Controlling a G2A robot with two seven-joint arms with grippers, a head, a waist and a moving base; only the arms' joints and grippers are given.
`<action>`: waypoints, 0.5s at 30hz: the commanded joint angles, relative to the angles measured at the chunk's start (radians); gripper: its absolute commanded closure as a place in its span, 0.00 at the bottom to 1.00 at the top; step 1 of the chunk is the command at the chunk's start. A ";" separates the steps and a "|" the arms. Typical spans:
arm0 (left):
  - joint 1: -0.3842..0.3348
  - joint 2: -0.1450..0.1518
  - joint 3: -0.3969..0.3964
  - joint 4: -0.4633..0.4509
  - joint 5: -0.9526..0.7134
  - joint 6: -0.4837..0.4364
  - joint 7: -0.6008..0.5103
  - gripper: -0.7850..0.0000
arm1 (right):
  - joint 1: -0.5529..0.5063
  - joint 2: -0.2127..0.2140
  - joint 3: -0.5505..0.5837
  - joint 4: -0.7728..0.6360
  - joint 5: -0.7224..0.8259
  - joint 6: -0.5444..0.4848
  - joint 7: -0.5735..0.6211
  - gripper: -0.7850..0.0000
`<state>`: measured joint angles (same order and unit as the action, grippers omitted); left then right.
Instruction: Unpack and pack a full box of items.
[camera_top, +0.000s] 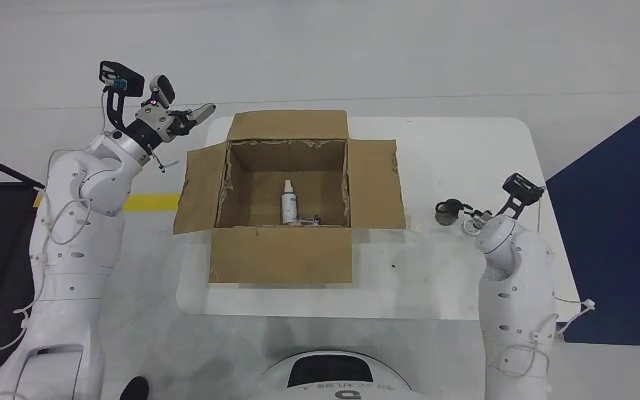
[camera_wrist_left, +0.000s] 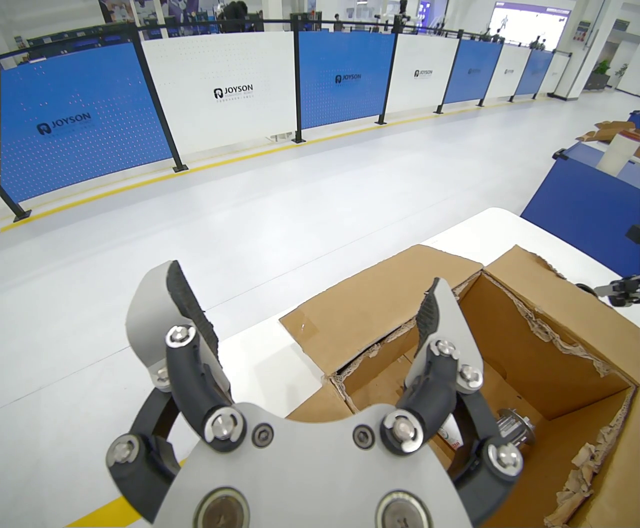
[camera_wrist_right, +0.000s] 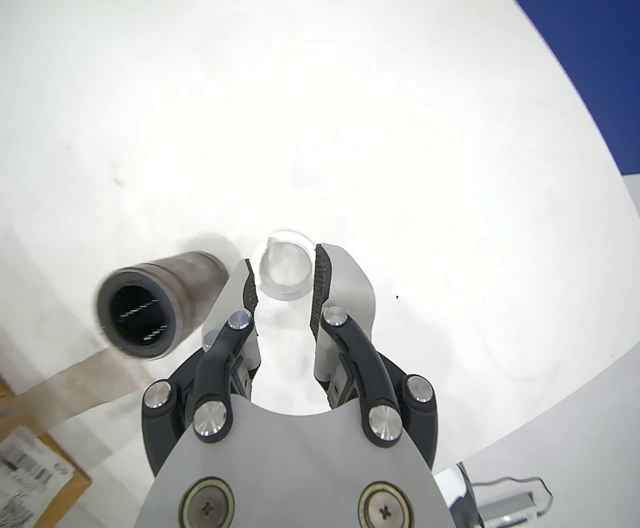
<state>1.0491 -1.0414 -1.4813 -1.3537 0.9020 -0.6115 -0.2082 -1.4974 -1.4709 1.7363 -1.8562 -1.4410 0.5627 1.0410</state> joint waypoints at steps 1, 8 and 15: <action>0.000 0.000 0.000 0.000 0.000 0.000 0.000 0.00 | -0.031 -0.004 -0.015 -0.103 0.058 -0.018 -0.069 0.58; 0.000 0.000 0.000 0.000 0.000 0.000 0.000 0.00 | -0.042 -0.009 -0.157 -0.271 0.256 -0.280 -0.205 0.53; 0.000 0.000 0.000 0.000 0.000 0.000 0.000 0.00 | 0.219 -0.012 -0.379 -0.056 0.333 -0.499 -0.089 0.53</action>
<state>1.0491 -1.0414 -1.4813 -1.3537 0.9020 -0.6115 -0.2082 -1.3334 -1.4807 1.3980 -1.9605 -1.1244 0.0821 0.9391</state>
